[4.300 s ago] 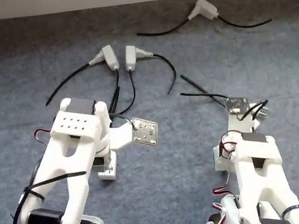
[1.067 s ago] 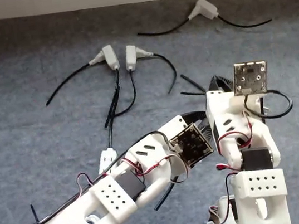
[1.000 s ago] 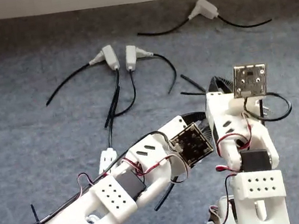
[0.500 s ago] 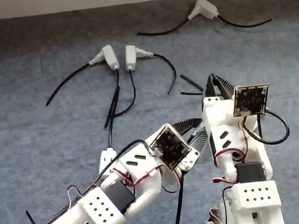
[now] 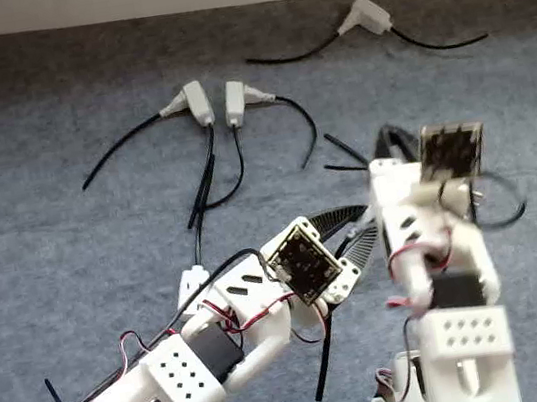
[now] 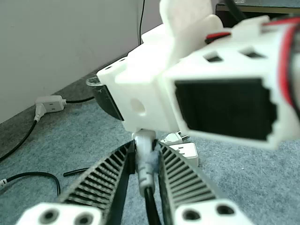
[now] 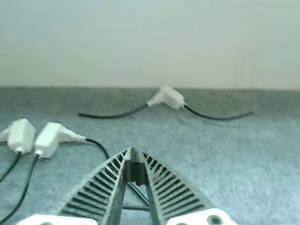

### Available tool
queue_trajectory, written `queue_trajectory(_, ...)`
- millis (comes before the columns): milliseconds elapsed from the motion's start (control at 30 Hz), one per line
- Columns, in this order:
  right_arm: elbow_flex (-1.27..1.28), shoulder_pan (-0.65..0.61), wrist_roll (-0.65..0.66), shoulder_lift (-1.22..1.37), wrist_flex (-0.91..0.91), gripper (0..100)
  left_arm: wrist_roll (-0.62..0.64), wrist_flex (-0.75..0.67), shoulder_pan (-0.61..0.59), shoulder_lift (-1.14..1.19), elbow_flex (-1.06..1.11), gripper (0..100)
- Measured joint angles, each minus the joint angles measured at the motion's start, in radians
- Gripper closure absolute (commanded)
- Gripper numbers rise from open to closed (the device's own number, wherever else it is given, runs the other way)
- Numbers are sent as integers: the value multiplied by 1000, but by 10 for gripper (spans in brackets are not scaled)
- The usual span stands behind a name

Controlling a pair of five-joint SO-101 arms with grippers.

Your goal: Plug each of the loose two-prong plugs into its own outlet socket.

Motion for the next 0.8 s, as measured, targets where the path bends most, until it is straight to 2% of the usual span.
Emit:
queue_trajectory(300,-522,6,0,11,305,991,0,0,-2,258,-103,994)
queue_trajectory(500,-597,78,0,9,450,991,-52,35,-48,262,-127,994)
queue_trajectory(600,-551,164,0,9,491,991,-66,203,-143,262,-236,994)
queue_trajectory(800,-361,310,0,9,562,991,-69,789,-341,278,-624,994)
